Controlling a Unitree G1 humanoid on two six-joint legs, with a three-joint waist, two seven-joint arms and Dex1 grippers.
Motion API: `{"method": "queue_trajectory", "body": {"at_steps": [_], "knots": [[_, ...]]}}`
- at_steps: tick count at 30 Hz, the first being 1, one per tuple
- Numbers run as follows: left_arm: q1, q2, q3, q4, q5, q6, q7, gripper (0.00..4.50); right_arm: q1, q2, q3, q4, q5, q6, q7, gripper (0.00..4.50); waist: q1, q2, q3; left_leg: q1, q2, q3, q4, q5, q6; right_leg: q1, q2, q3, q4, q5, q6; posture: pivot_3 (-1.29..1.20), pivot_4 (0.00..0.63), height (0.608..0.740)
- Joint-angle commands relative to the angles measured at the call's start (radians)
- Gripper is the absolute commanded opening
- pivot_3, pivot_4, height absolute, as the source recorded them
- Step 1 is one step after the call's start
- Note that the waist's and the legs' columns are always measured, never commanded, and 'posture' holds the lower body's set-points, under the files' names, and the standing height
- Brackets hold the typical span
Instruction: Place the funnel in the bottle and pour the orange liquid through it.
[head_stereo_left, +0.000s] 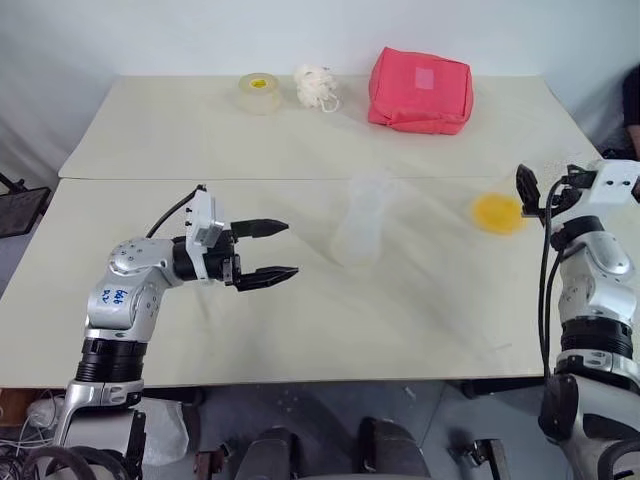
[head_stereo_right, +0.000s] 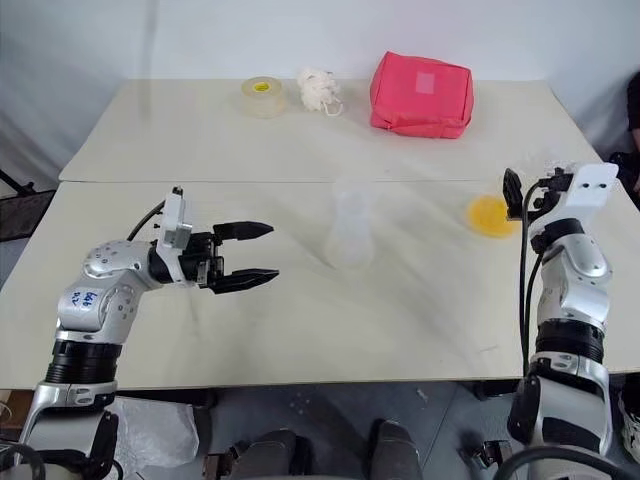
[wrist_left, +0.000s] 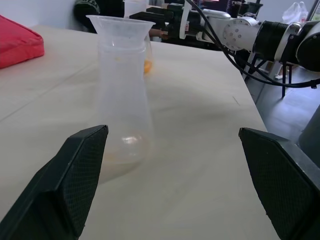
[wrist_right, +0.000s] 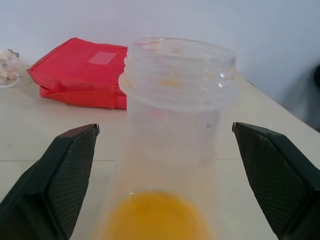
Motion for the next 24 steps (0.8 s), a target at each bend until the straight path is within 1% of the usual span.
{"method": "queue_trajectory", "body": {"at_steps": [1, 3, 4, 6, 10, 11, 13, 17, 20, 22, 24], "knots": [[0.013, 0.018, 0.028, -0.058, -0.031, 0.007, 0.017, 4.45, -0.065, -0.026, 0.004, 0.074, -0.014, -0.073, 0.011, 4.50, -0.001, 0.000, 0.000, 0.000, 0.000, 0.000, 0.000, 0.000, 0.000, 0.000, 0.000, 0.000, 0.000, 0.000, 0.000, 0.00, 0.150, 0.740], [0.016, 0.020, 0.027, -0.063, -0.033, 0.008, 0.024, 4.45, -0.090, -0.026, 0.007, 0.114, -0.023, -0.099, 0.000, 4.50, -0.001, 0.000, 0.000, 0.000, 0.000, -0.001, 0.000, 0.000, 0.000, 0.000, 0.000, 0.001, -0.001, 0.000, 0.000, 0.00, 0.150, 0.740], [0.015, 0.021, 0.026, -0.063, -0.034, 0.008, 0.026, 4.48, -0.100, -0.026, 0.006, 0.131, -0.026, -0.105, -0.007, 4.31, -0.001, 0.000, 0.000, 0.000, 0.000, -0.002, 0.000, 0.000, 0.000, 0.000, 0.000, 0.001, 0.000, 0.000, 0.000, 0.00, 0.150, 0.740], [0.011, 0.019, 0.023, -0.059, -0.033, 0.005, 0.030, 4.50, -0.107, -0.019, 0.007, 0.132, -0.020, -0.124, 0.009, 3.86, -0.001, 0.001, 0.000, 0.000, 0.000, -0.002, 0.000, 0.000, 0.000, 0.000, 0.000, 0.001, 0.000, 0.000, 0.000, 0.00, 0.150, 0.740], [0.003, 0.012, 0.016, -0.044, -0.029, -0.005, 0.029, 4.50, -0.096, -0.010, 0.004, 0.096, -0.010, -0.119, 0.001, 2.53, -0.001, 0.001, 0.000, 0.000, 0.000, -0.002, 0.000, 0.000, 0.000, 0.000, 0.000, 0.001, 0.000, 0.000, 0.000, 0.00, 0.150, 0.740], [0.000, 0.010, 0.013, -0.037, -0.026, -0.010, 0.027, 4.50, -0.088, -0.009, 0.003, 0.077, -0.006, -0.113, 0.001, 2.41, -0.001, 0.001, 0.001, 0.000, 0.000, -0.002, 0.000, 0.000, 0.000, 0.000, 0.000, 0.001, 0.000, 0.000, 0.000, 0.00, 0.150, 0.740], [-0.009, 0.006, 0.007, -0.017, -0.019, -0.024, 0.021, 4.50, -0.066, -0.002, 0.005, 0.014, 0.005, -0.097, 0.007, 2.41, -0.001, 0.001, 0.001, 0.000, 0.000, -0.002, 0.000, 0.000, 0.000, 0.000, 0.000, 0.001, 0.000, 0.000, 0.000, 0.00, 0.150, 0.740], [-0.041, -0.011, -0.003, 0.044, -0.003, -0.074, 0.007, 4.50, 0.021, 0.018, 0.024, -0.241, 0.036, -0.004, 0.010, 2.41, 0.001, 0.003, 0.002, -0.001, 0.001, -0.003, 0.000, 0.000, 0.000, 0.000, 0.000, 0.001, 0.000, 0.000, 0.000, 0.00, 0.150, 0.740], [-0.070, -0.032, -0.008, 0.098, 0.008, -0.120, 0.004, 4.50, 0.076, 0.028, 0.041, -0.431, 0.051, 0.101, -0.030, 2.41, 0.003, 0.003, 0.002, -0.001, 0.000, -0.003, 0.000, 0.000, 0.000, 0.000, 0.000, 0.001, 0.000, 0.000, 0.000, 0.00, 0.150, 0.740], [-0.094, -0.049, -0.010, 0.149, 0.017, -0.156, -0.004, 4.50, 0.111, 0.024, 0.073, -0.556, 0.038, 0.171, -0.044, 2.41, 0.004, 0.003, 0.002, -0.001, 0.000, -0.003, 0.000, 0.000, 0.000, -0.001, 0.000, 0.001, 0.000, 0.000, 0.000, 0.00, 0.150, 0.740], [-0.138, -0.086, -0.013, 0.248, 0.031, -0.239, -0.026, 4.50, 0.162, 0.014, 0.154, -0.758, -0.045, 0.250, -0.080, 2.41, 0.005, 0.003, 0.002, -0.001, -0.001, -0.003, 0.000, 0.000, 0.000, -0.001, 0.000, 0.001, 0.000, 0.000, 0.000, 0.00, 0.150, 0.740]]}}
